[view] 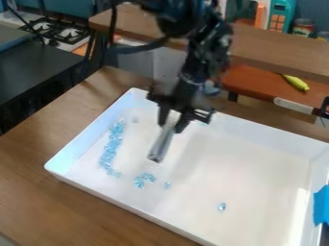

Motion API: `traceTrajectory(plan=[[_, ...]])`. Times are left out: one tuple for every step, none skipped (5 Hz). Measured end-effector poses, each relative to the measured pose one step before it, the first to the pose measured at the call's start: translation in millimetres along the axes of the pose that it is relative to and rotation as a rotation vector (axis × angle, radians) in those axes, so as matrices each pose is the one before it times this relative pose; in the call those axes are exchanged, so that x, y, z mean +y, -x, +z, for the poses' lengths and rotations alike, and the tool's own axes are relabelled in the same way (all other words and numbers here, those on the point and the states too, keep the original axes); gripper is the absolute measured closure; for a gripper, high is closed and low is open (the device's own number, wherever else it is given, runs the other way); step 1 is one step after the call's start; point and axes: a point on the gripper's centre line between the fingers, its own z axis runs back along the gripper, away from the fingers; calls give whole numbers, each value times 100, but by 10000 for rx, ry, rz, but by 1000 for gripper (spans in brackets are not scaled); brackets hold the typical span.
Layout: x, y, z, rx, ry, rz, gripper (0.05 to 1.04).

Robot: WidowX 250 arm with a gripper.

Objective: Sweep into pile

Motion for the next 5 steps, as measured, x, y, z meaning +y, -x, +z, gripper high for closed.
traceTrajectory(plan=[[-4248,1651,396,-160,1172,-575,725],[-2799,745,271,129,1095,-40,725],[-2171,1281,41,89,-175,146,725],[-2130,1572,-469,404,-94,-276,725],[-258,-385,-1008,55,-206,445,725]])
